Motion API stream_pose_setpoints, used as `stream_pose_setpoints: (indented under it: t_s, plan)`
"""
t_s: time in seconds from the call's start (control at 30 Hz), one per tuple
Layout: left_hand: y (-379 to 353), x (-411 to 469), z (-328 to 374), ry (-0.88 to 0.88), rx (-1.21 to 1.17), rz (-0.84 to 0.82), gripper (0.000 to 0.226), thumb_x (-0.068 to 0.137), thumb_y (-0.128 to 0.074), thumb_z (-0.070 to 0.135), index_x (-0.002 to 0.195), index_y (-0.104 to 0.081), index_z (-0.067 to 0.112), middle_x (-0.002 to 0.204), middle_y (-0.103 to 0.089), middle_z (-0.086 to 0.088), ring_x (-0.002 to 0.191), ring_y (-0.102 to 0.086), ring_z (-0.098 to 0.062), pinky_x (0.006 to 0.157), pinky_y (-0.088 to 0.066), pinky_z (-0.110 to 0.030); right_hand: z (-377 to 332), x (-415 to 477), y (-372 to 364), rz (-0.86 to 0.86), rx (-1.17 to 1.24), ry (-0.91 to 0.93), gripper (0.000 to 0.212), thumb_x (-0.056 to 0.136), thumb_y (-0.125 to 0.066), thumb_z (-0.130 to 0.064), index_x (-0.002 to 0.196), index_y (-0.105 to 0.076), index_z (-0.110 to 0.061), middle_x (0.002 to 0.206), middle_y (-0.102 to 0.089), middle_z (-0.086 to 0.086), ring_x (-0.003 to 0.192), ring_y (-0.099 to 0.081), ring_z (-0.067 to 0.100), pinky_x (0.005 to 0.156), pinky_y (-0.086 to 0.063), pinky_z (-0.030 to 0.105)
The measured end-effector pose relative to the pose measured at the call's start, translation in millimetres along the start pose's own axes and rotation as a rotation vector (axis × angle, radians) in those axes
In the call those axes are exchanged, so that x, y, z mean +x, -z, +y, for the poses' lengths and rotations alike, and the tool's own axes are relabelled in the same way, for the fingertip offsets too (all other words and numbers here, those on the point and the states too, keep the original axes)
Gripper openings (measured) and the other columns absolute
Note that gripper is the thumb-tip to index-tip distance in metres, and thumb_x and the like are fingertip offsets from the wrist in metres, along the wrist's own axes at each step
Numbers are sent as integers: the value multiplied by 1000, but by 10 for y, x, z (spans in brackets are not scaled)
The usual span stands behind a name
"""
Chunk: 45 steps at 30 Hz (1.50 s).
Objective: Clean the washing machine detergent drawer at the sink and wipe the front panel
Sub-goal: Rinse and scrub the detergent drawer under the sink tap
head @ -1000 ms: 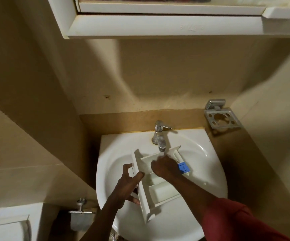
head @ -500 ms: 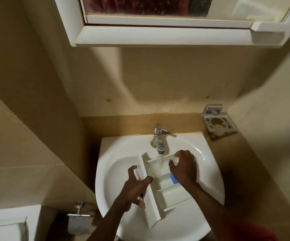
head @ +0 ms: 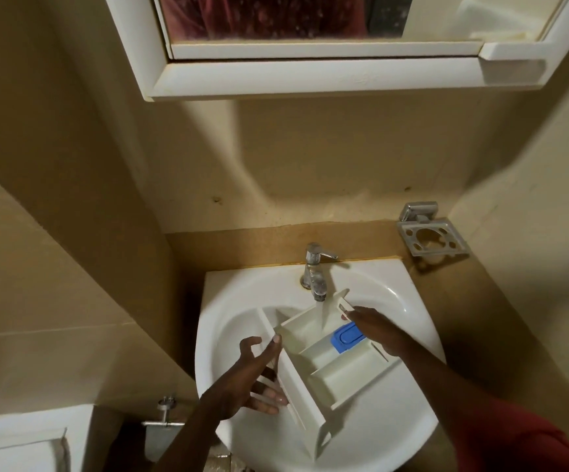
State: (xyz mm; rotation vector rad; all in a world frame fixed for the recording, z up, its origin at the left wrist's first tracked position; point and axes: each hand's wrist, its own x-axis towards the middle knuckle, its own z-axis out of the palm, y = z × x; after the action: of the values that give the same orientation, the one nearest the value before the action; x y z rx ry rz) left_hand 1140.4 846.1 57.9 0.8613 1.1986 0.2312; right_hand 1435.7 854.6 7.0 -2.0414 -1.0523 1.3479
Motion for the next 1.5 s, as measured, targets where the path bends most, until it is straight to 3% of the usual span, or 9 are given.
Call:
stream_pose_setpoints:
  t_s: [0.1, 0.23, 0.53, 0.63, 0.83, 0.93, 1.2, 1.33, 1.5]
  plan:
    - [196, 23, 24, 4, 48, 152, 65, 84, -40, 74, 119, -51, 21, 101, -68, -24, 83, -72, -39, 71, -61, -48, 14, 12, 80, -100, 8, -8, 24, 99, -50, -30, 108, -68, -17, 125, -61, 10, 122, -53, 25, 105, -37, 36]
    - [433, 148, 14, -132, 45, 351, 55, 87, -50, 65, 110, -61, 16, 103, -69, -17, 90, -69, -31, 81, -60, -45, -179, -75, 14, -293, -2, 11, 30, 98, -52, -28, 119, -67, -13, 122, -65, -4, 119, -53, 8, 97, -37, 18]
    - [258, 292, 340, 33, 321, -129, 72, 67, -74, 68, 125, -52, 33, 119, -67, -6, 98, -70, -24, 85, -58, -38, -508, 12, -417, -496, -74, 52, 41, 85, -66, -48, 115, -70, -21, 121, -67, -7, 121, -54, 8, 110, -35, 28]
    - [142, 401, 303, -4, 382, -235, 72, 78, -73, 53, 138, -48, 23, 127, -66, -3, 113, -65, -23, 104, -48, -43, -612, 4, -481, -437, -98, 58, 28, 90, -63, -42, 109, -70, -22, 112, -67, -9, 110, -56, 6, 99, -40, 23]
    - [150, 417, 199, -46, 343, -191, 32, 97, -57, 28, 127, -53, 19, 129, -62, -10, 117, -61, -26, 105, -47, -38, -599, 42, -355, -161, -469, 167, 45, 78, -62, -66, 96, -71, -26, 93, -71, -8, 85, -63, 6, 76, -48, 22]
    - [186, 425, 166, -13, 257, -115, 39, 92, -64, 29, 127, -55, 16, 126, -66, -10, 115, -63, -29, 105, -46, -44, -590, 17, -179, 9, -446, 212, 19, 83, -67, -47, 76, -64, -30, 87, -70, -8, 81, -62, 7, 67, -43, 20]
    - [316, 550, 255, 17, 57, 120, 42, 87, -63, 29, 124, -51, 15, 119, -63, -14, 108, -63, -33, 102, -47, -51, -469, 2, -124, 110, -78, 218, 11, 86, -69, -18, 94, -69, -25, 92, -71, -6, 77, -62, 2, 69, -46, 16]
    - [346, 648, 156, -56, 42, 171, 71, 64, -65, 40, 128, -50, 15, 118, -64, -13, 106, -64, -32, 101, -47, -53, -481, 35, -202, 96, -42, 217, 36, 82, -72, -18, 112, -57, -30, 106, -64, -9, 94, -62, 8, 80, -52, 27]
    - [185, 401, 170, -150, 183, 265, 48, 95, -56, 24, 139, -38, 20, 121, -59, -4, 103, -61, -25, 93, -50, -39, -418, 104, -310, 138, -92, 165, 59, 78, -73, -17, 130, -46, -26, 114, -60, -2, 101, -58, 15, 87, -50, 32]
